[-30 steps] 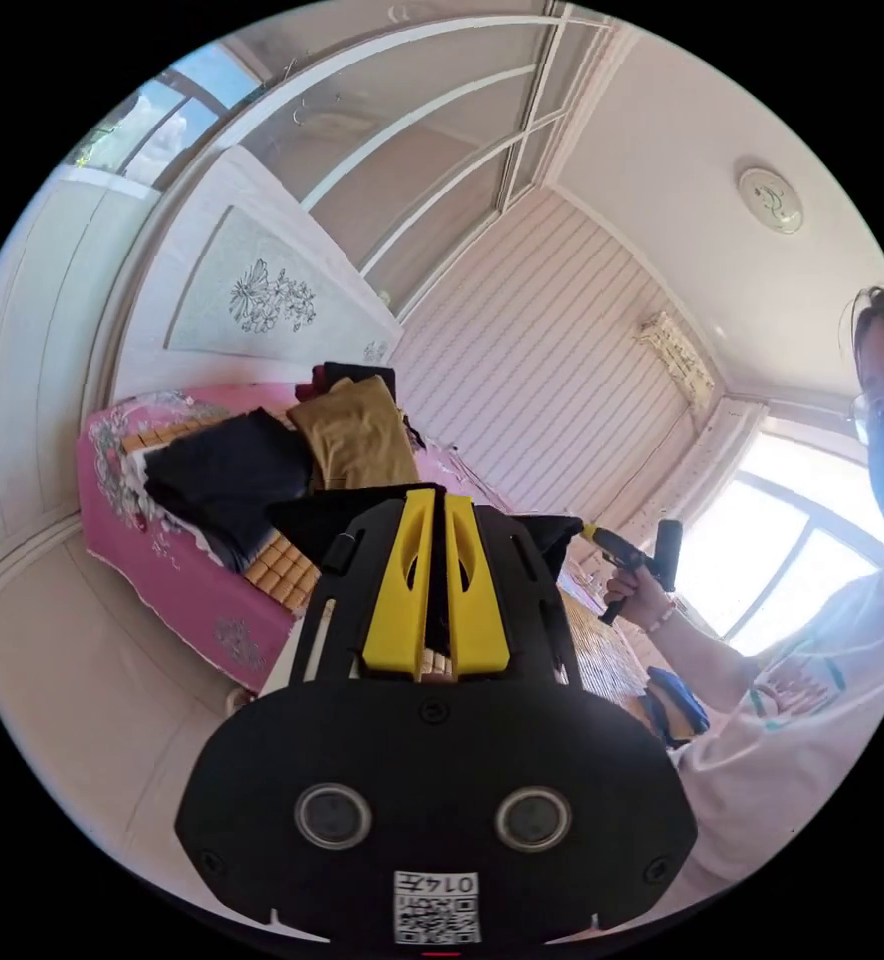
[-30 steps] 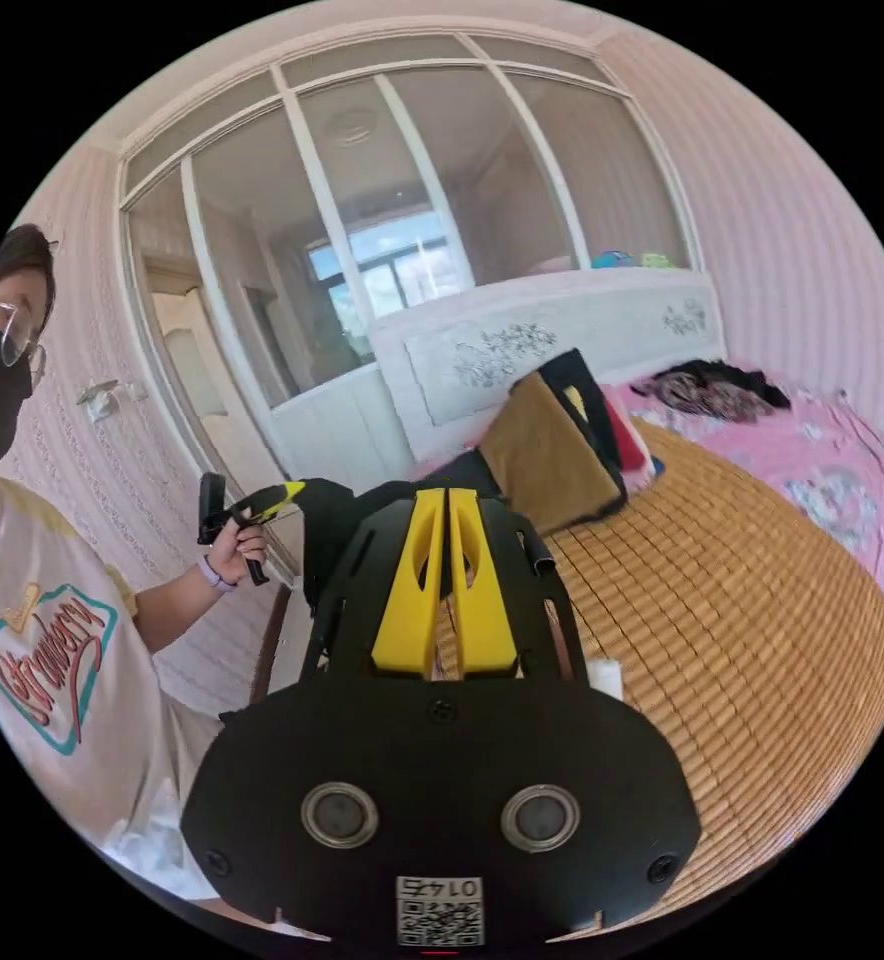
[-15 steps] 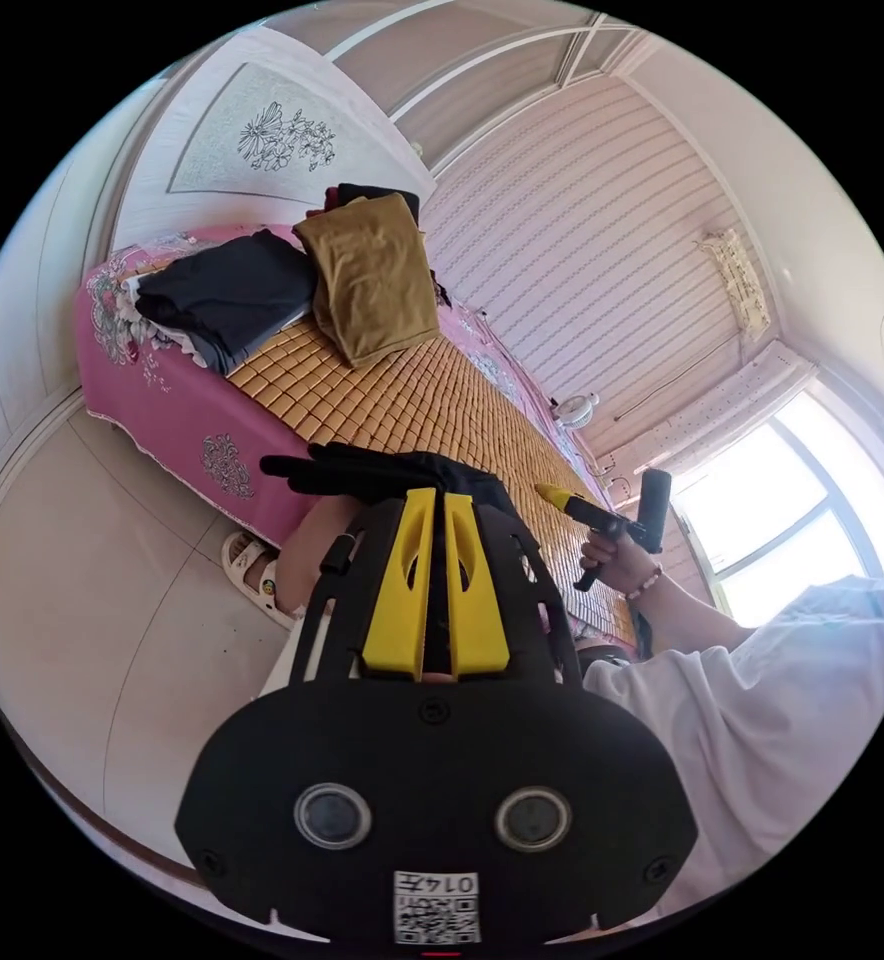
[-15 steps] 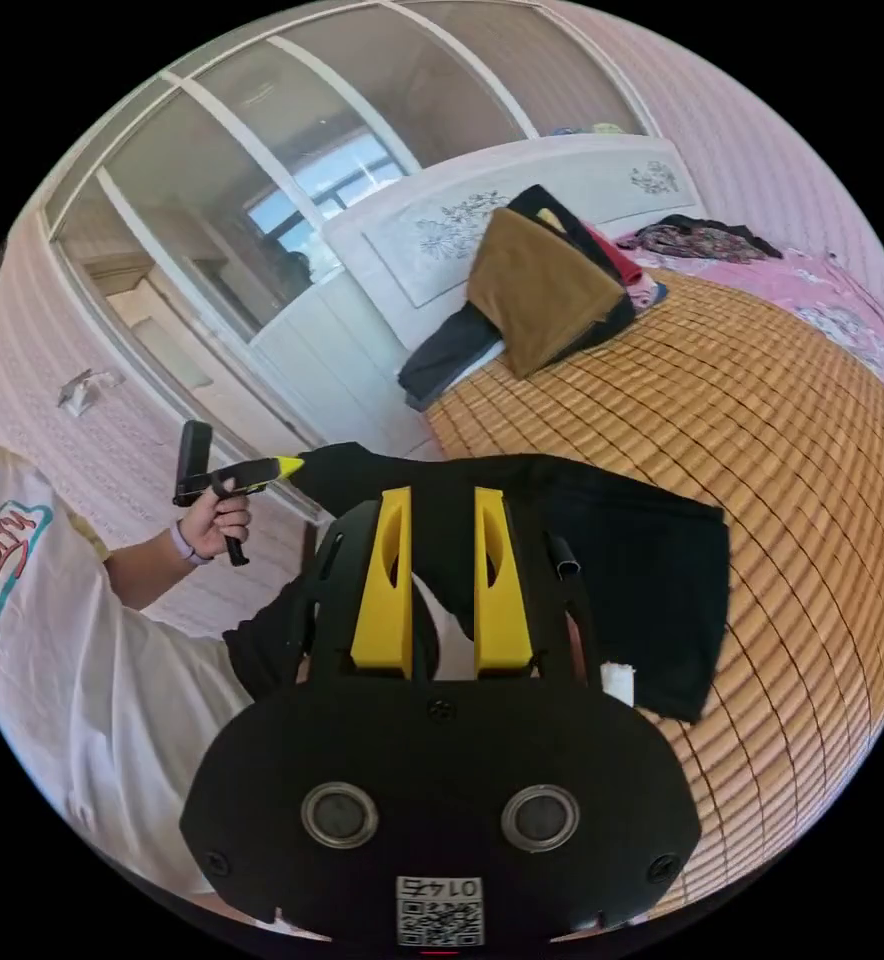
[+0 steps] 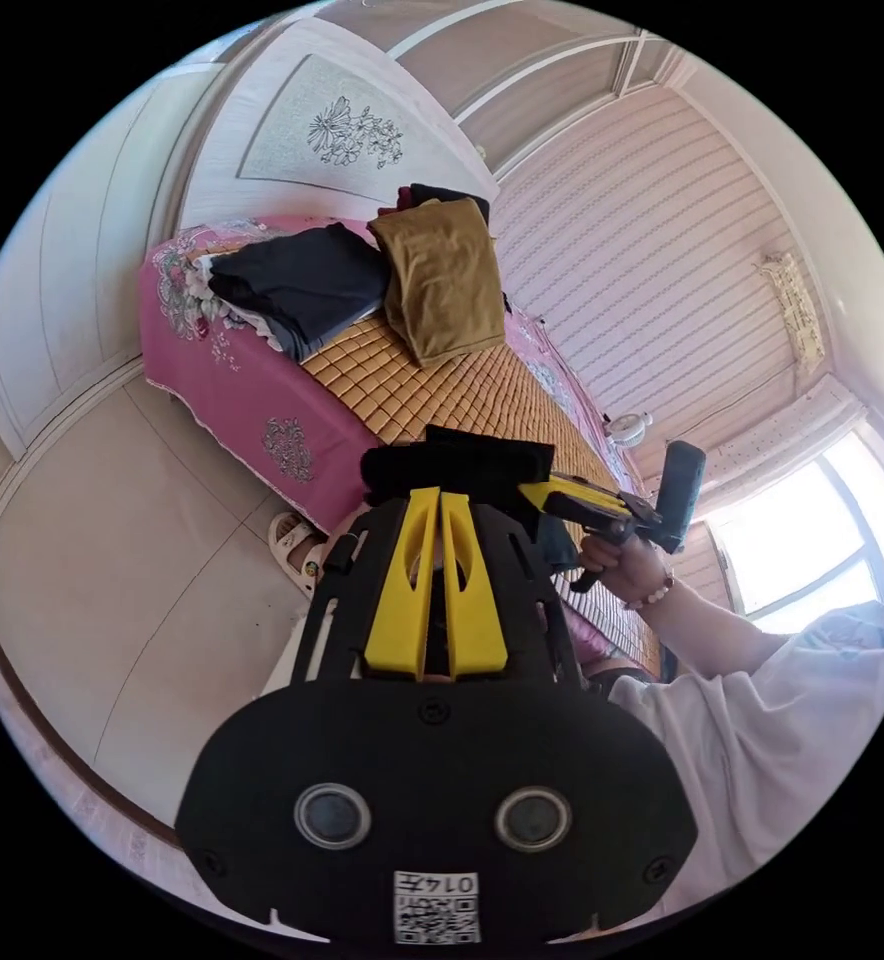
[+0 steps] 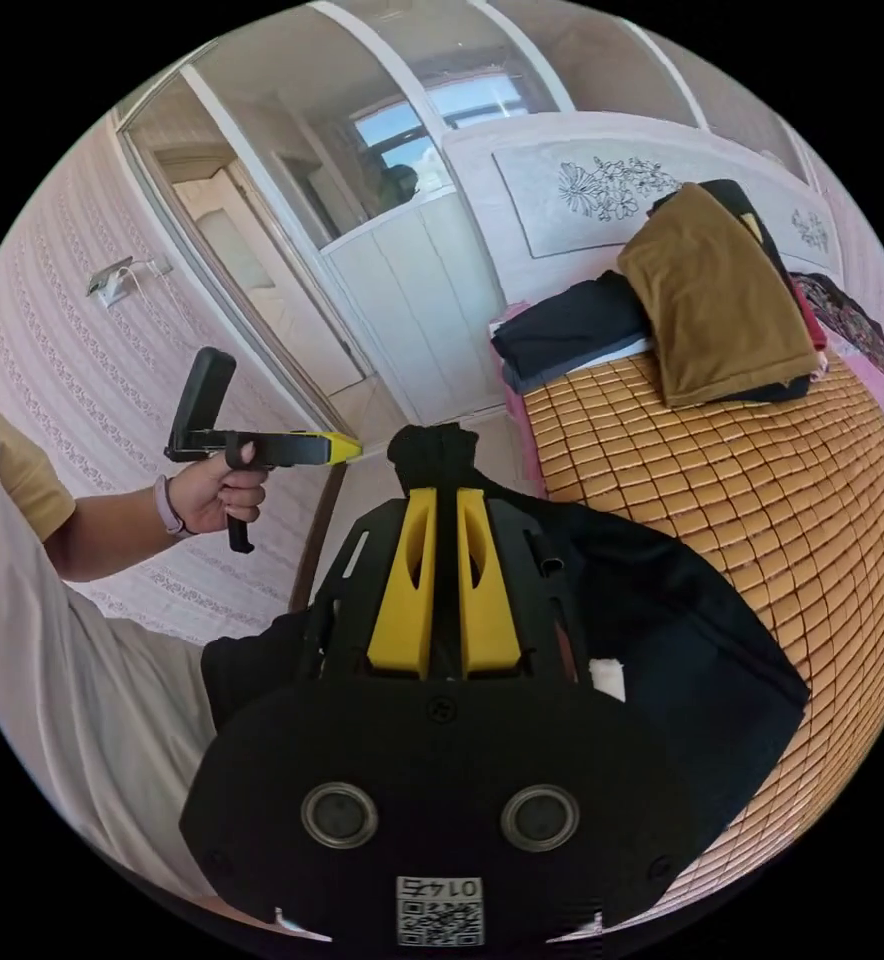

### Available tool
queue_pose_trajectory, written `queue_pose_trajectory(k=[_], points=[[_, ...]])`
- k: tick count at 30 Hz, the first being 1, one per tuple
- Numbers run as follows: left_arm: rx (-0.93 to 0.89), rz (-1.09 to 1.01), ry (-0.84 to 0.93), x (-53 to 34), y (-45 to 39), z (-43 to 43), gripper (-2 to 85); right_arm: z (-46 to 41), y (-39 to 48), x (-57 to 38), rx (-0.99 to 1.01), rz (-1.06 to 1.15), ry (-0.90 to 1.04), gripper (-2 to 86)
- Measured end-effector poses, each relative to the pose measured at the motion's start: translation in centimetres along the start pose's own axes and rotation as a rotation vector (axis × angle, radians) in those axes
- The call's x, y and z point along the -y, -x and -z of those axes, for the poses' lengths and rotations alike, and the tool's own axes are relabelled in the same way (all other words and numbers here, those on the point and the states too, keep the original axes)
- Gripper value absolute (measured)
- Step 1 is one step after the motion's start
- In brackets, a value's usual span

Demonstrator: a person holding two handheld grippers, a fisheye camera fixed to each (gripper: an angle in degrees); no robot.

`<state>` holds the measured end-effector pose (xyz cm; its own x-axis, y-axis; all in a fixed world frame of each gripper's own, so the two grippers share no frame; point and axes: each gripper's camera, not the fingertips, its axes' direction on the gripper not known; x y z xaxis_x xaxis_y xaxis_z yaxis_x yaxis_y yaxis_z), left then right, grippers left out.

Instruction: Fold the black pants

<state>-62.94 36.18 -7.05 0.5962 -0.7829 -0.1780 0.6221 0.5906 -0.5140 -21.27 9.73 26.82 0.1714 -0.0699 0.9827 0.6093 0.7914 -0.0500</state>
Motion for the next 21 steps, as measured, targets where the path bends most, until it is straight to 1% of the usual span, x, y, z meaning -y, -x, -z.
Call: queue_pose_trajectory(k=[3,4,8,11,12,14,16,19,21], points=[[-0.051,0.012,0.004,1.7,-0.3,-1.0,0.1,1.6,-2.6,-1.7,0.110,-0.144,-0.045,2.1],[-0.060,0.000,0.007,2.3,-0.8,-1.4,1.4,1.8,-2.8,-2.0,0.118,-0.158,-0.051,2.1],[-0.062,-0.063,0.027,3.6,-2.8,-2.8,5.8,1.6,-1.4,-3.4,0.175,-0.132,-0.038,2.0],[-0.107,-0.049,0.106,4.3,-3.6,-4.8,9.5,0.9,0.1,-4.5,0.223,-0.107,-0.007,2.0],[-0.104,-0.027,0.141,4.4,-3.6,-5.7,10.8,0.7,0.7,-5.0,0.228,-0.088,0.015,2.0],[-0.077,0.008,0.169,4.3,-3.5,-6.7,11.0,0.5,1.6,-5.8,0.219,-0.067,0.045,1.9],[-0.039,0.068,0.243,4.2,-3.2,-8.1,10.7,0.8,2.1,-6.7,0.187,-0.063,0.047,1.8],[0.033,0.061,0.354,3.9,-3.4,-10.1,10.7,2.2,2.5,-8.0,0.135,-0.074,0.029,1.4],[0.060,0.046,0.389,3.6,-3.8,-10.9,10.6,3.4,2.4,-9.1,0.129,-0.091,0.018,0.9]])
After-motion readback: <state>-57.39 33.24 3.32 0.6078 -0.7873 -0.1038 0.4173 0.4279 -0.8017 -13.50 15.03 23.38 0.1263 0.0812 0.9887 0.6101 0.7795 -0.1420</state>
